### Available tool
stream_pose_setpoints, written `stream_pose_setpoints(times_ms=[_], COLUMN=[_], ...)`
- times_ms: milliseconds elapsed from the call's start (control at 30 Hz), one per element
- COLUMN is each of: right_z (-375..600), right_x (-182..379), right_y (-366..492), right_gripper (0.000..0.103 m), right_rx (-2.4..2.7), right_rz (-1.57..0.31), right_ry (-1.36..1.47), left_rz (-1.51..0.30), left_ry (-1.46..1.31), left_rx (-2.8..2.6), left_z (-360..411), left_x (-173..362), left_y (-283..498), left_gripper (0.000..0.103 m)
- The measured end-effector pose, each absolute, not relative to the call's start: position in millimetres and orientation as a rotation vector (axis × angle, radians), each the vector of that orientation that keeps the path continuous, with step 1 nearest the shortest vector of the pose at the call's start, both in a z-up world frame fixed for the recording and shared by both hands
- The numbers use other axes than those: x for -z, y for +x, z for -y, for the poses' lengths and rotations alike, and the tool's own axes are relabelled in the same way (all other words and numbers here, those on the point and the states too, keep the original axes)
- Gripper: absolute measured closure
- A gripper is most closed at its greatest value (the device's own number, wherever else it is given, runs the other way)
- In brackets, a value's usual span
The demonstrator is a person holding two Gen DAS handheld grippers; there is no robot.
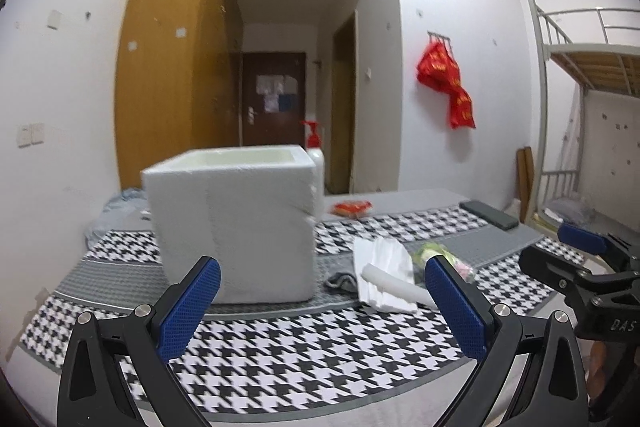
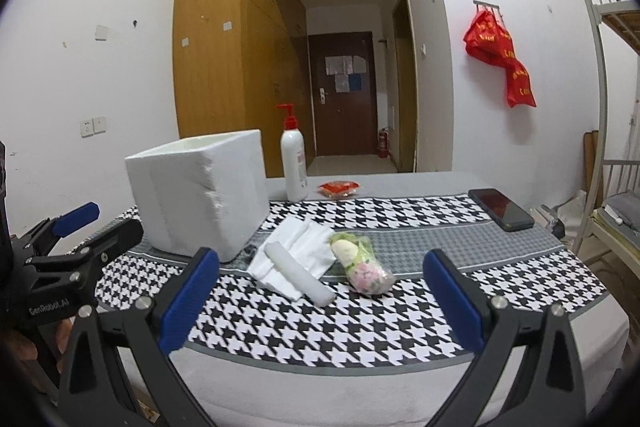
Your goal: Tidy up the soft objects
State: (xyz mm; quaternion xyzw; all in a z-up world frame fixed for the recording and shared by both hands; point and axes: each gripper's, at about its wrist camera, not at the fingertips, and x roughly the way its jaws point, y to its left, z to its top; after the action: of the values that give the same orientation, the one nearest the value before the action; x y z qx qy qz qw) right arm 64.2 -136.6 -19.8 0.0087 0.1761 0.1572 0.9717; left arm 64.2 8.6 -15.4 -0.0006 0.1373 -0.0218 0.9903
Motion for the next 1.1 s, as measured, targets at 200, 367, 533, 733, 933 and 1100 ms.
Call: stream_pose_setpoints(times_ms=[200,367,533,733,933,1100], right_z=[143,145,145,146,145,148], right_x=[25,32,36,43,48,52], right_y=[85,102,115,134,147,156], right_gripper=[0.000,0.000,0.000,0.000,0.000,0.000], right_rx=[-0.293,-0.282,-0.269,-0.271,-0.278,-0.290], right_rz=[-0.411,-0.464,-0.499,-0.545,-0.576,-0.607], right_ry=[0.015,0.017,0.002,-0.002,0.003,0.019], left_rz=[-0.353,-0.428,-0.489,-0.569,-0.663,-0.734], left_ry=[-0.008,0.002,-0.013,-0.010,-0.026,-0.014], left_rx=[0.068,0.097,0.130,0.163,0.213,0.219], left_z=[-5,0,3,8,13,19], left_x=[20,27,33,42,53,64], left_y=[89,110,131,153,175,191], left_gripper=[0.001,0.001,0.001,0.005,0.019,0.031])
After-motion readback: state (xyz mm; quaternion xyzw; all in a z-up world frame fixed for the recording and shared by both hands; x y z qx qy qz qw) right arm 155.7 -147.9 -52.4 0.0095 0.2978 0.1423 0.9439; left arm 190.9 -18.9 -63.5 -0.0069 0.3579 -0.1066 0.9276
